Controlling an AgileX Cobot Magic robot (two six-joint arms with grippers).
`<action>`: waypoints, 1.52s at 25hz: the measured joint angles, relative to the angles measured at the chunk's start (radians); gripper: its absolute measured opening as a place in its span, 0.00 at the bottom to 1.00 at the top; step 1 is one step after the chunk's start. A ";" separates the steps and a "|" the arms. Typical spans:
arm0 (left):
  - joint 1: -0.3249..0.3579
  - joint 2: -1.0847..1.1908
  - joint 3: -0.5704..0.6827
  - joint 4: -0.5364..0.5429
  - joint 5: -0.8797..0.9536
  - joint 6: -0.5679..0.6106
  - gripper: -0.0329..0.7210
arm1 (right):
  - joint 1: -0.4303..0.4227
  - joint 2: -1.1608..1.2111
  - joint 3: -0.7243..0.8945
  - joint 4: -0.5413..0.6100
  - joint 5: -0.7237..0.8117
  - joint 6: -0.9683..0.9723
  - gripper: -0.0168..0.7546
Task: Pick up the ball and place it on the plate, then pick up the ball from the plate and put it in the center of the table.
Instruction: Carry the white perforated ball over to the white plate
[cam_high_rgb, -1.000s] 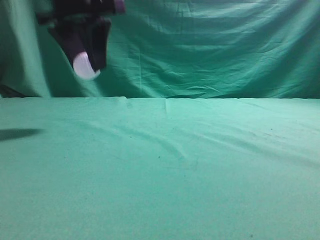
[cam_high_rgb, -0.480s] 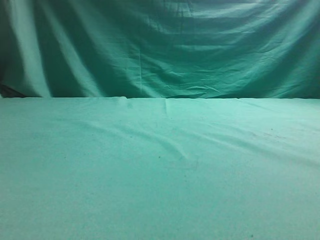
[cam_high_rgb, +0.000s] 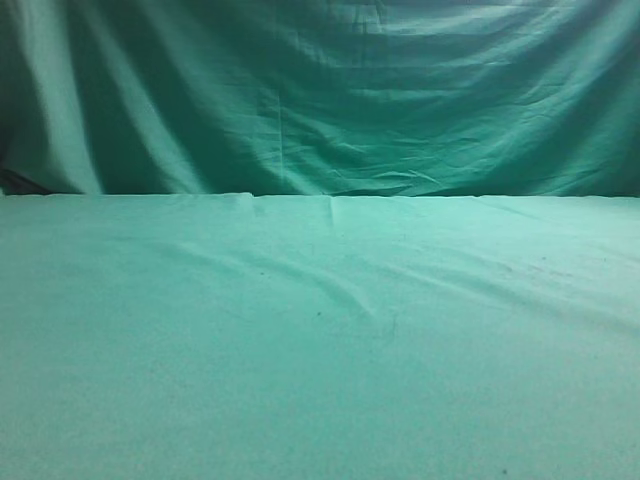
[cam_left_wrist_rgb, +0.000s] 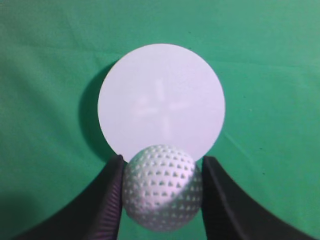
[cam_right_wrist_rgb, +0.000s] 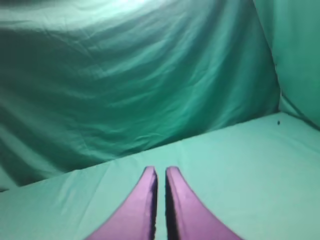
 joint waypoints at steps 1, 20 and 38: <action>0.002 0.000 0.010 0.000 -0.013 0.000 0.43 | 0.000 0.011 -0.037 0.000 0.030 -0.008 0.08; 0.002 0.168 0.017 0.112 -0.162 -0.047 0.43 | 0.000 0.612 -0.499 -0.031 0.796 -0.349 0.08; 0.002 0.226 -0.070 -0.048 -0.142 0.036 0.88 | 0.051 0.687 -0.513 -0.035 0.730 -0.416 0.08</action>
